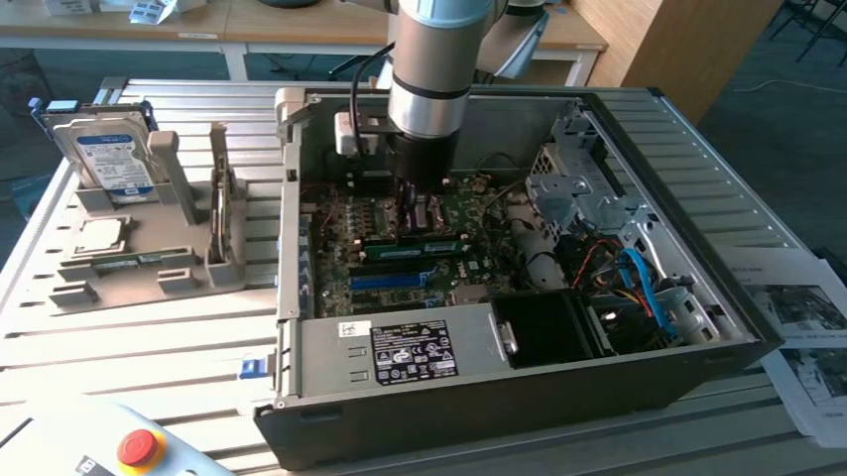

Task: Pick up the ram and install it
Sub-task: 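Press down the ram until it locks into place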

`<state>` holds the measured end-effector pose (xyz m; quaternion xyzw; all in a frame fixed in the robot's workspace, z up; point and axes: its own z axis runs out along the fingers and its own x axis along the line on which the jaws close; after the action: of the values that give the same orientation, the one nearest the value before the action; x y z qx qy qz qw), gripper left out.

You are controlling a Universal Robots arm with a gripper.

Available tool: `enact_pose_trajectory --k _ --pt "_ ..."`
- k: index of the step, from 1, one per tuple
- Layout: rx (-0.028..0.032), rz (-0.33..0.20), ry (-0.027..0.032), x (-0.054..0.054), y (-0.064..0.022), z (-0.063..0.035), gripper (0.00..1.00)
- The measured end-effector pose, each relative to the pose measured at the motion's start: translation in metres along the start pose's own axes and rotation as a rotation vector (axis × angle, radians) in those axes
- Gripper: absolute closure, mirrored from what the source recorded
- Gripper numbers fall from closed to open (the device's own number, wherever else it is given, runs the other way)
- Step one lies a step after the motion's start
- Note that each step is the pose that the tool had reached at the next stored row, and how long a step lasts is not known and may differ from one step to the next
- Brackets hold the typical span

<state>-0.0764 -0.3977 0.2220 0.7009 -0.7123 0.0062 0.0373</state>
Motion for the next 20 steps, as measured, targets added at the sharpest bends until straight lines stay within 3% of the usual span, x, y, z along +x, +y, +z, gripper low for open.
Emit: enact_pose_trajectory --k 9,20 --pt "-0.0001 0.0 -0.0001 0.0 0.0003 -0.0078 0.9" --pt "-0.0006 0.0 -0.0001 0.002 0.0013 -0.0287 0.9"
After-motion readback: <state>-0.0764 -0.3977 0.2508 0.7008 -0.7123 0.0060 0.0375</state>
